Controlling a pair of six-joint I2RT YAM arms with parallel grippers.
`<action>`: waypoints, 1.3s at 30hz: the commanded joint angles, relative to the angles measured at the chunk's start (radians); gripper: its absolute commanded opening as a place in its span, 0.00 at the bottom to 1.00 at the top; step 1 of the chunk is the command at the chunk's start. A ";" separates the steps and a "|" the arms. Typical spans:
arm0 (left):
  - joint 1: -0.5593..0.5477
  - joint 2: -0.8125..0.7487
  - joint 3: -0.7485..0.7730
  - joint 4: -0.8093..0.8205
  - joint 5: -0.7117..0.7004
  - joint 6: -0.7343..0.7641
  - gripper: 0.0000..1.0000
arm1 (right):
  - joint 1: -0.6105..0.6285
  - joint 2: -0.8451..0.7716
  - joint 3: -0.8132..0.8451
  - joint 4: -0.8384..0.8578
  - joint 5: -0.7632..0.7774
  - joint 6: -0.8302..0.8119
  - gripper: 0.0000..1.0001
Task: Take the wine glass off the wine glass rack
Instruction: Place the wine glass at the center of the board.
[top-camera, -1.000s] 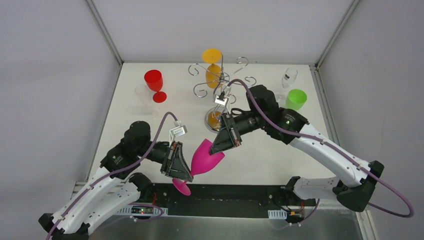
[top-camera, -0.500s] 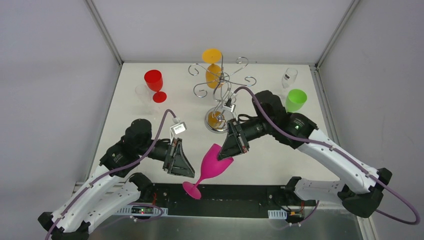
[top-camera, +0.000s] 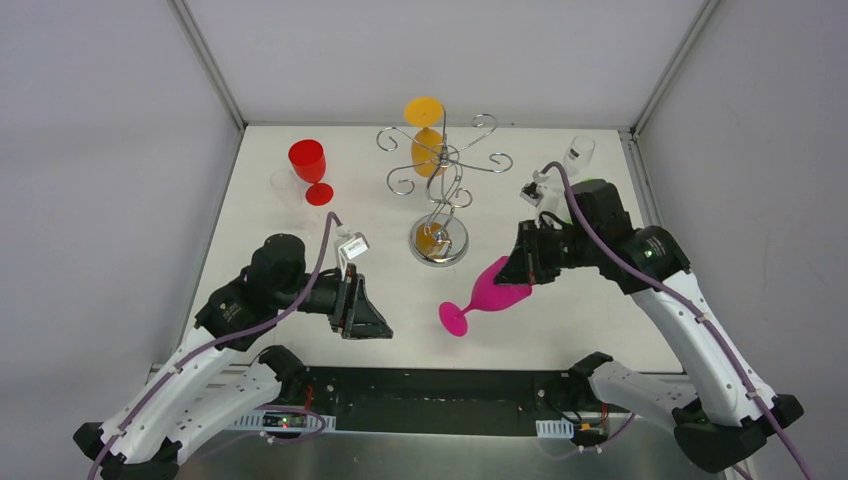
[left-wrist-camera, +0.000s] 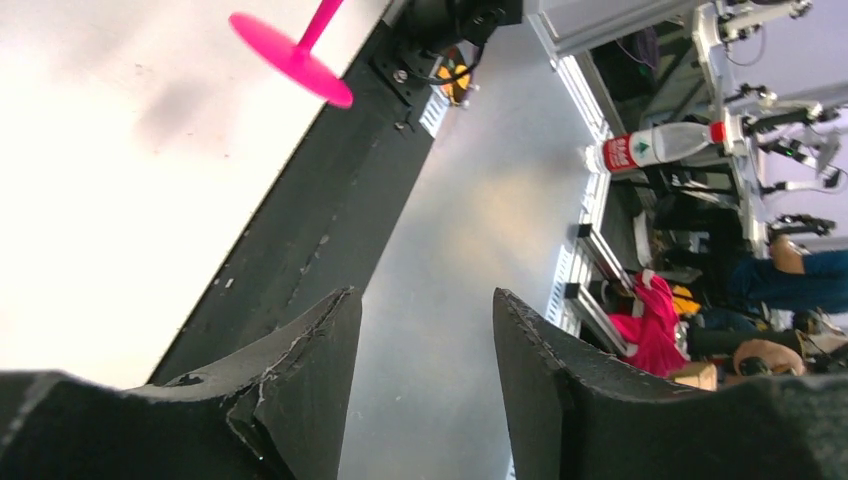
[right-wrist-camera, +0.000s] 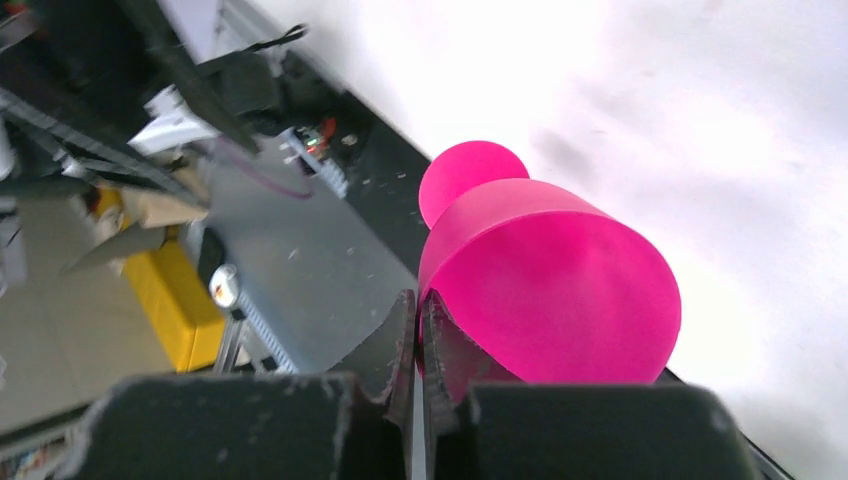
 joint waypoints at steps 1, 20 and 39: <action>-0.004 -0.008 0.055 -0.035 -0.096 0.053 0.53 | -0.066 0.020 0.034 -0.133 0.165 -0.047 0.00; -0.004 -0.077 0.103 -0.133 -0.320 0.109 0.68 | -0.158 0.076 0.029 -0.087 0.850 -0.011 0.00; -0.004 -0.077 0.193 -0.228 -0.519 0.155 0.72 | -0.305 0.258 0.016 0.086 0.811 -0.082 0.00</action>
